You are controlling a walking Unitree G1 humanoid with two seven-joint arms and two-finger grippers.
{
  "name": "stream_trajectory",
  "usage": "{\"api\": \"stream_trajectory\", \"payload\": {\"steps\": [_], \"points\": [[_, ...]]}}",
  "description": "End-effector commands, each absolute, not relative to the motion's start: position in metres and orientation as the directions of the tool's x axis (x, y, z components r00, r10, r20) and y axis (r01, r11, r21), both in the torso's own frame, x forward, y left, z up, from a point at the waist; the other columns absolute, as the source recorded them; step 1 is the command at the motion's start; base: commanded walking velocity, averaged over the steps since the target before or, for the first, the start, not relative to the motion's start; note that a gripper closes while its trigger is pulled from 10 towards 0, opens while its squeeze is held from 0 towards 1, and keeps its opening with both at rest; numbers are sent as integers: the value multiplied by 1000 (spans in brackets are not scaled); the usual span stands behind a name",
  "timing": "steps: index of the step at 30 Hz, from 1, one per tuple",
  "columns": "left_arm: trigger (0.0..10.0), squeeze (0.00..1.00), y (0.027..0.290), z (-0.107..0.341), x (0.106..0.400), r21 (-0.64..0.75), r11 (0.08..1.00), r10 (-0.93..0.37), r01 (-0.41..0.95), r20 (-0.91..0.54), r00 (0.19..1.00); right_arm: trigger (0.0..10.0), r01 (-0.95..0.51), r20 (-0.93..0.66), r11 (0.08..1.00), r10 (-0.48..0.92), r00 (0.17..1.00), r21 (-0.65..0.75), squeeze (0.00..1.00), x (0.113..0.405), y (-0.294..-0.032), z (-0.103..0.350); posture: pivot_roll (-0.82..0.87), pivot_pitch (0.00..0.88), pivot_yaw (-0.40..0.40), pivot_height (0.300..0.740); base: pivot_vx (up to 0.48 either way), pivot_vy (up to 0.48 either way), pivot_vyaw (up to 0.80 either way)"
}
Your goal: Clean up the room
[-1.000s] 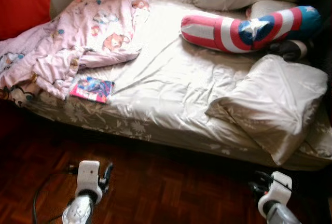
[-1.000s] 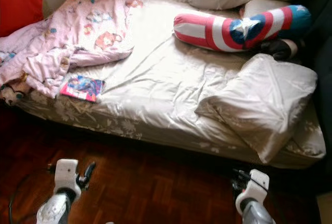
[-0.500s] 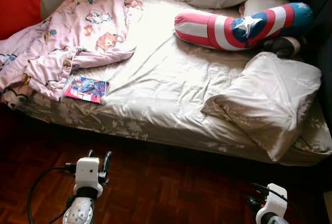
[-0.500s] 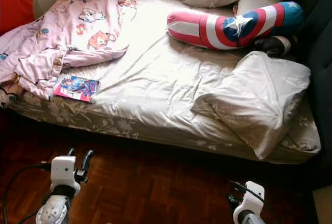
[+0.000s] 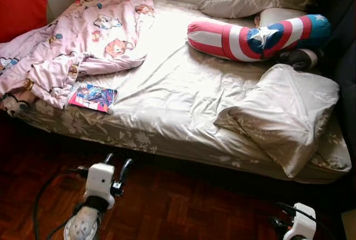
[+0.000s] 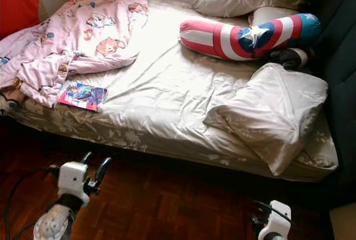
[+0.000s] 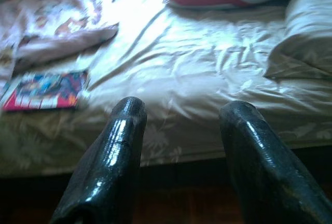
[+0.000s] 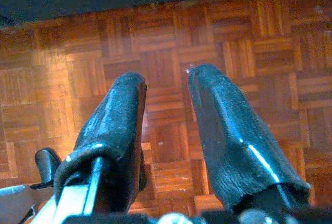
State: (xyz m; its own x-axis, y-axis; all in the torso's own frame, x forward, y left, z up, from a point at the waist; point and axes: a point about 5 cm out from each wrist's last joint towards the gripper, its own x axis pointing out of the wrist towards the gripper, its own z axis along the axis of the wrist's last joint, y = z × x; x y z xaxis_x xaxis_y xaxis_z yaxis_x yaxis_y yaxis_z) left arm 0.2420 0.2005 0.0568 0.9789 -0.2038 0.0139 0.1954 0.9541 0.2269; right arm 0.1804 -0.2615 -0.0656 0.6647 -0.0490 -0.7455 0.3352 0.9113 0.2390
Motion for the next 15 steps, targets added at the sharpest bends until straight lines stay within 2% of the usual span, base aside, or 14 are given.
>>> {"api": "stream_trajectory", "payload": {"steps": [1,3,6,7,15], "points": [[10000,0,203,55,241,229,955,-195,191,-5,981,10000,362,-761,907,-77,644,214,0,172,-271,-67,85,116,-139,740,0,0,0],[10000,0,207,56,242,222,961,-167,164,-8,986,10000,369,-763,905,-82,641,212,0,171,-271,-67,87,122,-133,740,0,0,0],[10000,0,218,64,246,152,988,-29,26,24,999,10000,371,-768,908,-93,634,197,0,168,-271,-69,87,123,-114,740,0,0,0],[10000,0,218,64,246,152,988,-29,26,24,999,10000,371,-768,908,-93,634,197,0,168,-271,-69,87,123,-114,740,0,0,0],[10000,0,217,73,255,129,991,14,-21,56,998,10000,346,-760,914,-68,646,213,0,172,-254,-72,84,123,-104,740,0,0,800]]}}
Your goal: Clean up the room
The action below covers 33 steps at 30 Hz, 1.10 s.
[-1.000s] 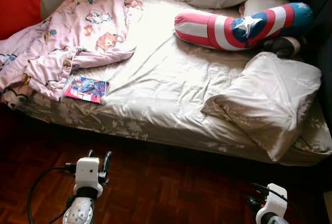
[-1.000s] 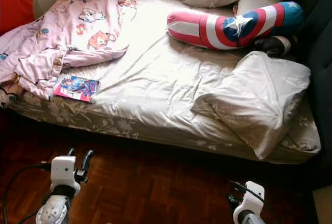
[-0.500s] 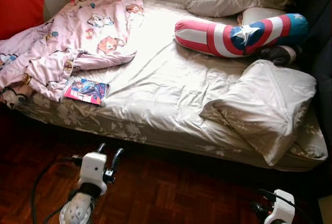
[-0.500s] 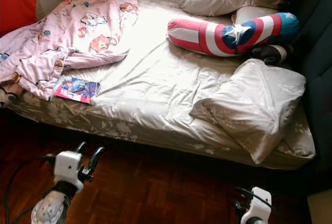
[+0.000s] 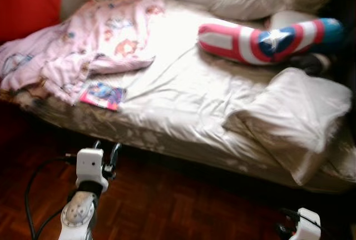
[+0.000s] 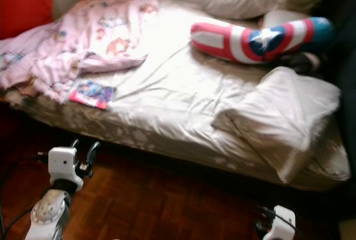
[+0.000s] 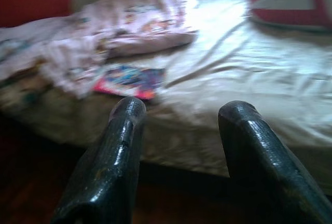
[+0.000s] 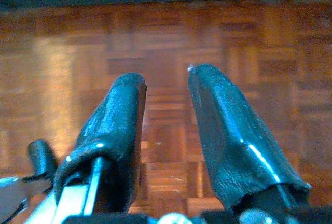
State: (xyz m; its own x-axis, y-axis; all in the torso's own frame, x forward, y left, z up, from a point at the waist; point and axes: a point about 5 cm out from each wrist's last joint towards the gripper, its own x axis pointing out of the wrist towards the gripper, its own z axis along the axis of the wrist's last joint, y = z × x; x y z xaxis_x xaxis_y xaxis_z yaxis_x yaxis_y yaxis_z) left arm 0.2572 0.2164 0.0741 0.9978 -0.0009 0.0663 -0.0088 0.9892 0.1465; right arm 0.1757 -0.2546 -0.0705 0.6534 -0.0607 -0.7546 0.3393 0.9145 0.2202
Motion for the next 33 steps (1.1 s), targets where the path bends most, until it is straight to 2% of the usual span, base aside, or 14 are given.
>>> {"api": "stream_trajectory", "payload": {"steps": [1,9,17,33], "points": [[10000,0,217,74,255,134,991,14,-22,59,998,10000,341,-760,915,-62,647,216,0,173,-249,-73,84,123,-104,740,0,0,800],[10000,0,216,72,253,142,989,28,-35,49,998,10000,327,-762,920,-51,646,216,0,171,-246,-75,83,118,-112,740,0,0,800],[10000,0,212,70,252,151,988,39,-45,41,998,10000,336,-760,922,-77,645,192,0,167,-268,-70,81,95,-120,740,0,0,800],[10000,0,206,72,255,201,978,46,-52,34,998,10000,343,-771,915,-59,634,212,0,164,-268,-71,85,69,-147,740,0,0,0]]}}
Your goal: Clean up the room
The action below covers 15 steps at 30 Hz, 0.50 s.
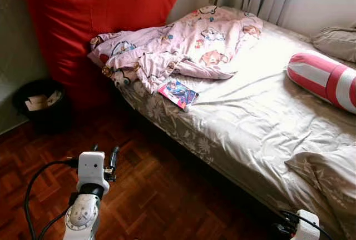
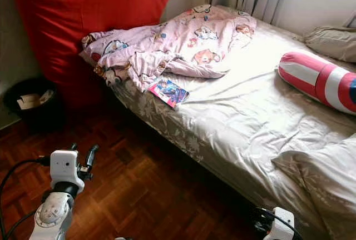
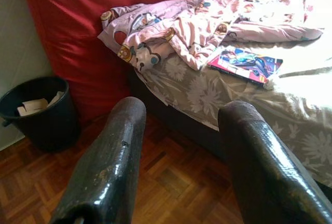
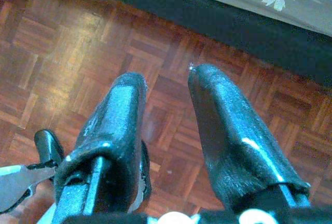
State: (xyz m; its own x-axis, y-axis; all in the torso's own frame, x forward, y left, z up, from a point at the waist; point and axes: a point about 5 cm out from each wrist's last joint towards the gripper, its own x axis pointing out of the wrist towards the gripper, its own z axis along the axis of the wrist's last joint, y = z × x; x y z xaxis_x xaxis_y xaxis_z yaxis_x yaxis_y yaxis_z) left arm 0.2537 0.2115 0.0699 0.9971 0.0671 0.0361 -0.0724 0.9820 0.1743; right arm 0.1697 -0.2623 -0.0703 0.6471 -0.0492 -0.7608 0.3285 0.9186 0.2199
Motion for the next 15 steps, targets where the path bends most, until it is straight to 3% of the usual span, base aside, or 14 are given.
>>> {"api": "stream_trajectory", "payload": {"steps": [1,4,9,15], "points": [[10000,0,205,72,256,205,978,43,-48,31,999,10000,343,-771,915,-58,634,213,0,164,-268,-71,86,69,-149,740,0,0,0],[10000,0,210,73,260,293,951,101,-100,11,995,10000,329,-768,919,-47,638,217,0,166,-270,-69,92,66,-164,740,0,0,0],[10000,0,226,75,262,334,906,273,-262,14,962,10000,313,-759,924,-39,650,221,0,173,-270,-66,93,66,-178,740,0,0,0],[10000,0,232,77,261,420,830,391,-368,33,920,10000,292,-748,928,-23,664,230,0,180,-267,-63,91,68,-186,740,0,0,0]]}}
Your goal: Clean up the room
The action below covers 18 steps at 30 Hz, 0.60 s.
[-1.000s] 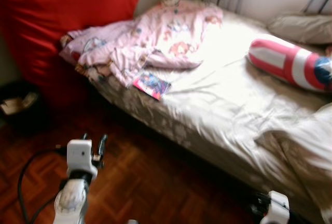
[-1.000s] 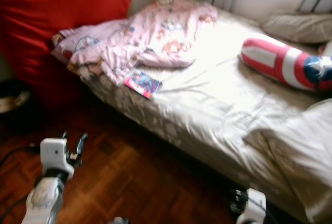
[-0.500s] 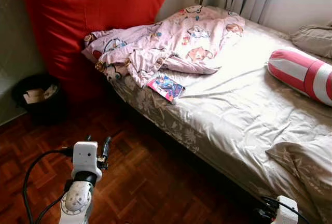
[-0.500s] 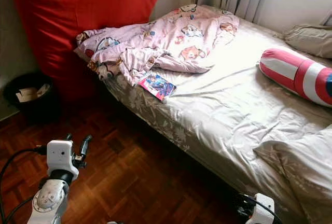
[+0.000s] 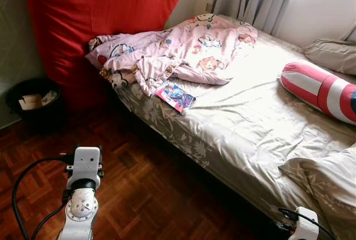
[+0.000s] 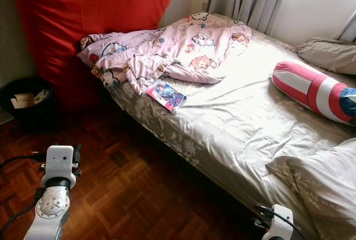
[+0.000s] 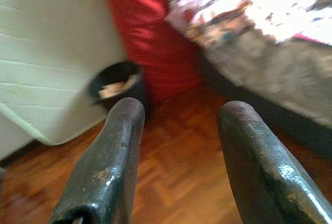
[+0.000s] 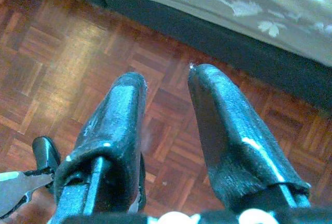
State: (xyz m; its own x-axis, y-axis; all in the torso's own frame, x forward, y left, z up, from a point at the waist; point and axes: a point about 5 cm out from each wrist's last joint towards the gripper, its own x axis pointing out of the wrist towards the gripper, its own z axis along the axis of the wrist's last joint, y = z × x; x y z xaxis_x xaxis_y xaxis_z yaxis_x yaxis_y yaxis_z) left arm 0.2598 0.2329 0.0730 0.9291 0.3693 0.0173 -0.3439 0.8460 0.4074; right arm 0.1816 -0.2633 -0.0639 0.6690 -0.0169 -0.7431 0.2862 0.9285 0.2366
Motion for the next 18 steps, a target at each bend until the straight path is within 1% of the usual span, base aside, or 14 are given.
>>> {"api": "stream_trajectory", "payload": {"steps": [1,4,5,6,7,8,10,11,18], "points": [[10000,0,232,77,261,424,824,401,-376,33,916,10000,291,-748,929,-22,664,231,0,180,-267,-63,91,68,-186,740,0,0,0],[10000,0,236,78,258,449,773,483,-449,42,874,10000,289,-744,929,-22,667,231,0,182,-270,-61,94,71,-189,740,0,0,0],[10000,0,236,78,258,449,773,483,-449,42,874,10000,289,-744,929,-22,667,231,0,182,-270,-61,94,71,-189,740,0,0,0],[10000,0,238,78,258,481,740,514,-470,47,857,10000,287,-744,930,-22,668,231,0,182,-271,-61,92,72,-192,740,0,0,0],[10000,0,238,78,258,481,740,514,-470,47,857,10000,287,-744,930,-22,668,231,0,182,-271,-61,92,72,-192,740,0,0,0],[10000,0,240,78,257,501,718,532,-483,53,845,10000,287,-744,930,-21,668,231,0,182,-272,-60,90,73,-191,740,0,0,0],[10000,0,240,78,257,501,718,532,-483,53,845,10000,287,-744,930,-21,668,231,0,182,-272,-60,90,73,-191,740,0,0,0],[10000,0,243,78,257,528,684,561,-503,60,826,10000,289,-743,929,-23,669,232,0,182,-274,-60,88,73,-187,740,0,0,0],[10000,0,246,77,257,545,665,584,-511,47,810,10000,295,-746,927,-25,666,232,0,180,-274,-61,88,76,-180,740,0,0,0]]}}
